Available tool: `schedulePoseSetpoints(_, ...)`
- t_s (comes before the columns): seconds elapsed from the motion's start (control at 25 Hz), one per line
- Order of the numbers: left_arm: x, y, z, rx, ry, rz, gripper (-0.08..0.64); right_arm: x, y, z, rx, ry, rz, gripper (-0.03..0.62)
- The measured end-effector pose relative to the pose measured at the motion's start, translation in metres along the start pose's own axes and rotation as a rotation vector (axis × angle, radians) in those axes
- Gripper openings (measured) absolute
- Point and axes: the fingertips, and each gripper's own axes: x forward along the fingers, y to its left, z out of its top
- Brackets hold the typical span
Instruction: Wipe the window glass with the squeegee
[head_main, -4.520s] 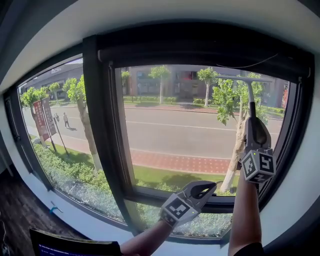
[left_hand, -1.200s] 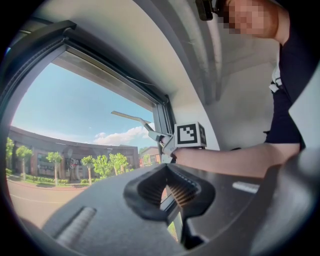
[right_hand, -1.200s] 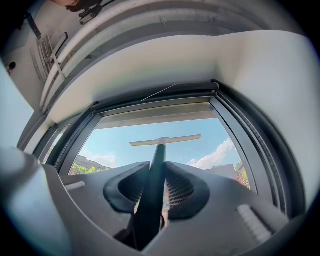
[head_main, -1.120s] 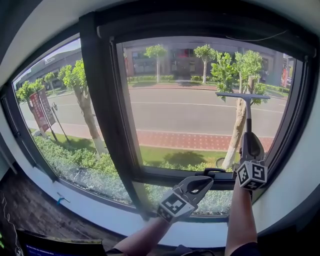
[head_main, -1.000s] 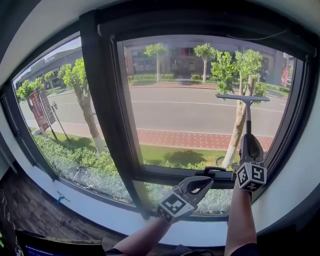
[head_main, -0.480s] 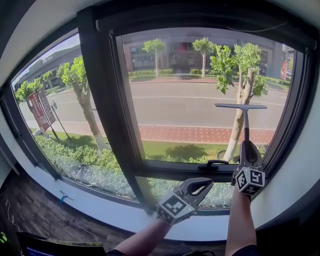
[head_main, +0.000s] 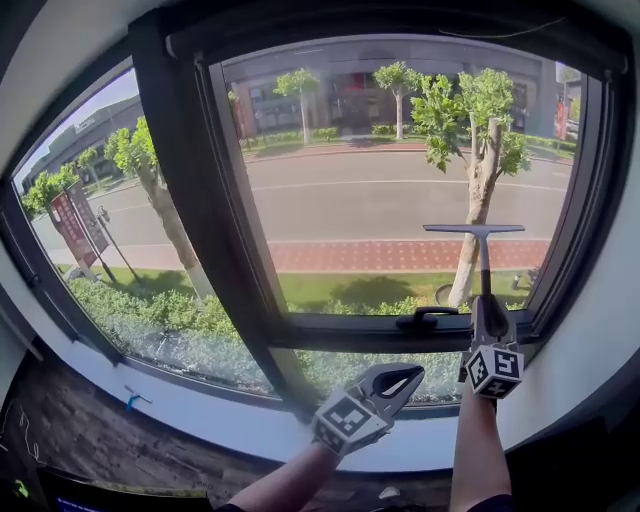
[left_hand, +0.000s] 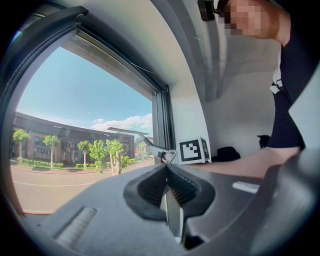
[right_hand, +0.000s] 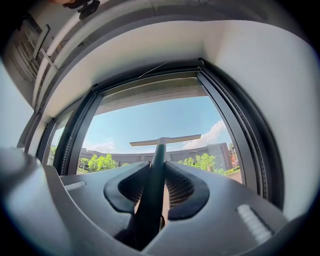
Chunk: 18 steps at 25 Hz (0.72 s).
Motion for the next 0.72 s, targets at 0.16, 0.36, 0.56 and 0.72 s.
schedulePoseSetpoints(0.16, -0.003, -0.003, -0.005, -0.010, 0.033, -0.013, 0.002, -0.007, -0.001, -0.016, 0.014, 0.018, -0.005, 0.098)
schedulePoseSetpoints(0.36, -0.003, -0.005, -0.014, -0.019, 0.050, -0.020, 0.002, -0.016, -0.005, -0.036, 0.027, 0.038, -0.011, 0.098)
schedulePoseSetpoints(0.56, -0.002, -0.005, -0.022, -0.026, 0.063, -0.022, 0.002, -0.024, -0.007, -0.053, 0.024, 0.073, -0.005, 0.098)
schedulePoseSetpoints(0.72, -0.001, -0.007, -0.027, -0.038, 0.073, -0.026, 0.002, -0.031, -0.008, -0.066, 0.025, 0.105, -0.001, 0.098)
